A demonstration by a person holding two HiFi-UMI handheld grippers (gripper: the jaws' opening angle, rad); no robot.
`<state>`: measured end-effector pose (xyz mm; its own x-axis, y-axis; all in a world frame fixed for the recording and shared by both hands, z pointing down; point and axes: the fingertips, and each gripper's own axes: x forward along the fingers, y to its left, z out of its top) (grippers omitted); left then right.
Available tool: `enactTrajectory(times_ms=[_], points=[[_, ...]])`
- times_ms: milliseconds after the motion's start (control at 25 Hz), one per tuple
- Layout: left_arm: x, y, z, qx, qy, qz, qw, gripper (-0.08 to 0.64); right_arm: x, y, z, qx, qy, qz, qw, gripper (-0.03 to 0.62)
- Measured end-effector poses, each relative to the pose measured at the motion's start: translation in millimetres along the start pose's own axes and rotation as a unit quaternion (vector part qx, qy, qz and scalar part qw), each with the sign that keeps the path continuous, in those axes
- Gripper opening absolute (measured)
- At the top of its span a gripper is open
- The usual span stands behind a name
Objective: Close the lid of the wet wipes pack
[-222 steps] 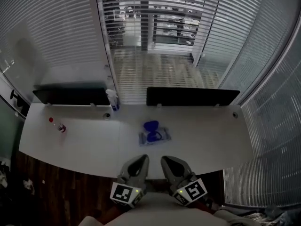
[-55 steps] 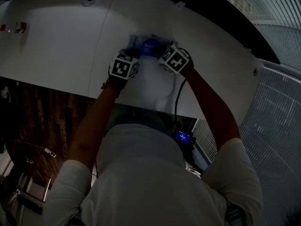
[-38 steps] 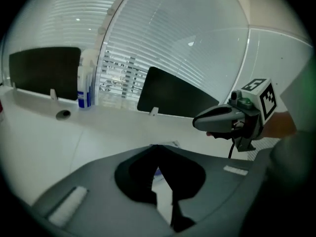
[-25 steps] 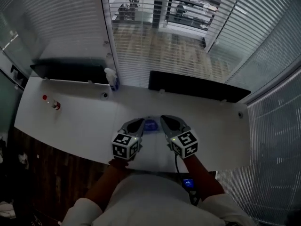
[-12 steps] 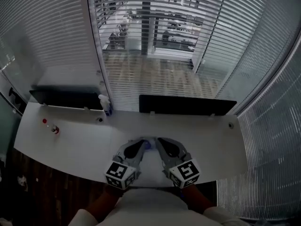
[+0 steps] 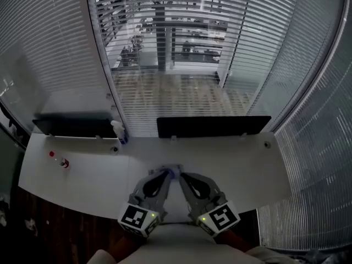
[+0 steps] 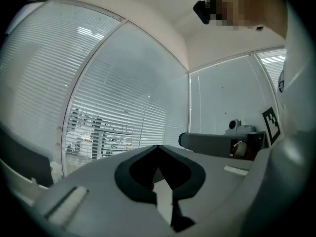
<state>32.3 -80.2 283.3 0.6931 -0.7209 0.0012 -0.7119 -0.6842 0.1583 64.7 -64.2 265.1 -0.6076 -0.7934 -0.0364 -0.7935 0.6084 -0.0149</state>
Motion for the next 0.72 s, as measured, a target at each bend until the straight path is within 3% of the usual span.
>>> enactTrajectory(times_ms=[720], points=[[4.7, 3.0, -8.3, -0.001, 0.009, 0.012, 0.9999, 0.003, -1.7, -3.8, -0.9, 0.01, -0.005, 0.004, 1.0, 0.0]])
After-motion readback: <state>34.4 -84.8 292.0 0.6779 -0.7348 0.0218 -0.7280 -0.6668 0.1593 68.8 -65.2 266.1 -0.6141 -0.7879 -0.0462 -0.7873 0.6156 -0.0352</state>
